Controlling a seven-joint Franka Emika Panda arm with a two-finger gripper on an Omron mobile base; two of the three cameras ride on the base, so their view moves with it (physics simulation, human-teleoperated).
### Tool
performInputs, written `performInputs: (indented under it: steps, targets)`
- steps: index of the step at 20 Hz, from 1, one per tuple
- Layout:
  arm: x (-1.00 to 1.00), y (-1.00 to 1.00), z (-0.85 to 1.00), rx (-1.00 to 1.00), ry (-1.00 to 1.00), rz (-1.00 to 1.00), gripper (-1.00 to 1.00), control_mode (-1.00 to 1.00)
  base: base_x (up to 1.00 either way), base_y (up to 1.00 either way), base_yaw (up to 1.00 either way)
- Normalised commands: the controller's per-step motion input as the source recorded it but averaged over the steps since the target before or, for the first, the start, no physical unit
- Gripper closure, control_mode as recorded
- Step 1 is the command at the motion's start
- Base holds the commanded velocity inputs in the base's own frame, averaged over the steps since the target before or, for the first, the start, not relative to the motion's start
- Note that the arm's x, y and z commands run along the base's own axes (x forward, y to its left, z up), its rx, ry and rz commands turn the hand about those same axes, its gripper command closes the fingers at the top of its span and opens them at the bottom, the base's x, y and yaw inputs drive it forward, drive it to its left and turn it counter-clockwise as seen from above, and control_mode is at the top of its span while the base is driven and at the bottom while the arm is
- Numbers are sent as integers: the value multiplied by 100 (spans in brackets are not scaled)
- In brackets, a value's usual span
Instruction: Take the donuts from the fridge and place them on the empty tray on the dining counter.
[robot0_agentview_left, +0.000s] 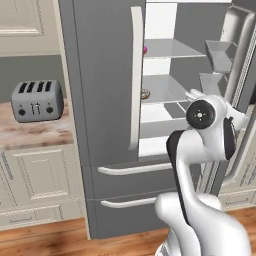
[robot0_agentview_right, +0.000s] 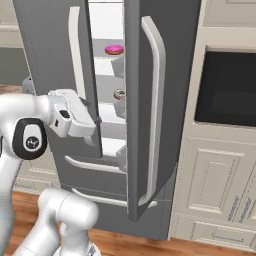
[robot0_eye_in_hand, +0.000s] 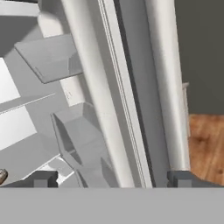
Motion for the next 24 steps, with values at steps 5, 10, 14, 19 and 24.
performInputs:
  steps: [5,10,14,19,24]
  targets:
    - [65,-14,-22,-5,0,0,-100,-100,0,0,0]
    - [58,3,-5,-11,0,-2,-100,-100,0,0,0]
    - [49,-28,-14,-1,0,0,-100,-100,0,0,0]
    - [60,-37,-24,0,0,0,-100,-100,0,0,0]
    - [50,-41,-22,0,0,0,-100,-100,0,0,0]
